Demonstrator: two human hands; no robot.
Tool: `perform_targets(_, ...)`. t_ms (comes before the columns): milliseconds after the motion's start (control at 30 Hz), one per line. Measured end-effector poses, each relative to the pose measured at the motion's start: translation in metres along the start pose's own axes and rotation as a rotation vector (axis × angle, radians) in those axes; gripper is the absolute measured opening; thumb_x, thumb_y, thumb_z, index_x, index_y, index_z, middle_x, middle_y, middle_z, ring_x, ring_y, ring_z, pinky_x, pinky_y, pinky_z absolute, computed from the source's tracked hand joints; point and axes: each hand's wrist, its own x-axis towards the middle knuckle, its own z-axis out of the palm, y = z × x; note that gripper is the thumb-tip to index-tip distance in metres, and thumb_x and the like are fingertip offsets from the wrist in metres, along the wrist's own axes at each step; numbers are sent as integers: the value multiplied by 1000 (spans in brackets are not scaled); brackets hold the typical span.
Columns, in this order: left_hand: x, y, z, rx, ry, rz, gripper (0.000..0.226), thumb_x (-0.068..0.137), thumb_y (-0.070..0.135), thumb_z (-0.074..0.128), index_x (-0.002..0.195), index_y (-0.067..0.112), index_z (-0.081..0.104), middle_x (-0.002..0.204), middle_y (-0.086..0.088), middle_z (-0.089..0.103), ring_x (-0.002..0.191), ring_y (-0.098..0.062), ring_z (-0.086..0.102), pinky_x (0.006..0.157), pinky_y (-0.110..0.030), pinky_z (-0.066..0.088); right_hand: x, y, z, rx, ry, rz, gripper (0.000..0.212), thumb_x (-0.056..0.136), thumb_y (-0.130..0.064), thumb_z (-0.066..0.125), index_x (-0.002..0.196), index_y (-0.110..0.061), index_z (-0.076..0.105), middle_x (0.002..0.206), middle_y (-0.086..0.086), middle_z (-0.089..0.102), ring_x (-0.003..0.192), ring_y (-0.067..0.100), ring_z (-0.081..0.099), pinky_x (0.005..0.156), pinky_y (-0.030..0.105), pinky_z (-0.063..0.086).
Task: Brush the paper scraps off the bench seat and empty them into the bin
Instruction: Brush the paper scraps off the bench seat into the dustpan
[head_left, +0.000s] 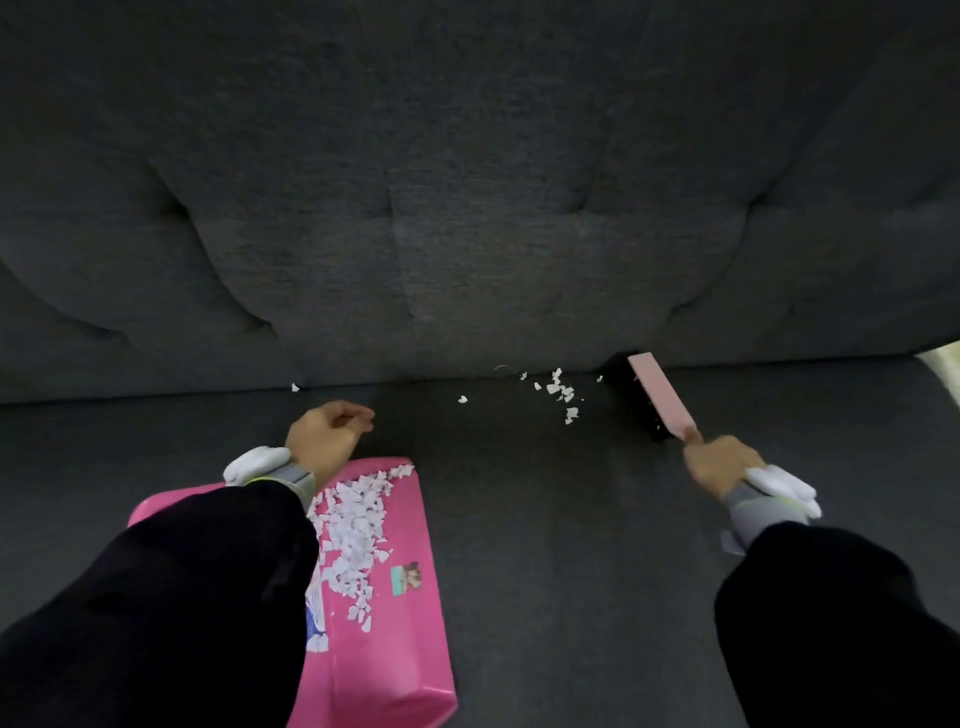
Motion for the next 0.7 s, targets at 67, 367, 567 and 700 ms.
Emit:
perform_targets(67, -1, -1, 2, 2, 5, -2, 17, 90, 16, 54, 84, 28, 65, 86, 3, 71, 100, -17, 64, 101, -35, 44, 2, -8, 9, -2, -13, -12, 55, 98, -39, 35, 121, 6, 56, 125, 26, 57, 116, 39, 55, 89, 34, 43)
perform_targets(367, -9, -1, 7, 23, -10, -17, 15, 92, 21, 51, 96, 25, 65, 91, 6, 70, 103, -15, 60, 96, -31, 42, -20, -5, 45, -165, -12, -434, 49, 97, -43, 35, 96, -7, 67, 104, 22, 67, 99, 37, 63, 77, 33, 47)
perform_targets(567, -11, -7, 0, -12, 20, -12, 16, 91, 19, 52, 87, 29, 64, 89, 4, 70, 103, -18, 61, 103, -38, 42, -4, -3, 25, -62, 79, -280, 46, 98, -37, 37, 103, -3, 67, 110, 25, 65, 105, 41, 60, 85, 37, 48)
perform_targets(700, -14, -9, -4, -28, 24, -12, 15, 92, 20, 51, 91, 28, 64, 90, 5, 70, 103, -17, 61, 102, -39, 42, -20, -19, 42, -41, 45, -257, 47, 97, -36, 39, 106, 0, 67, 111, 26, 65, 106, 40, 60, 86, 38, 48)
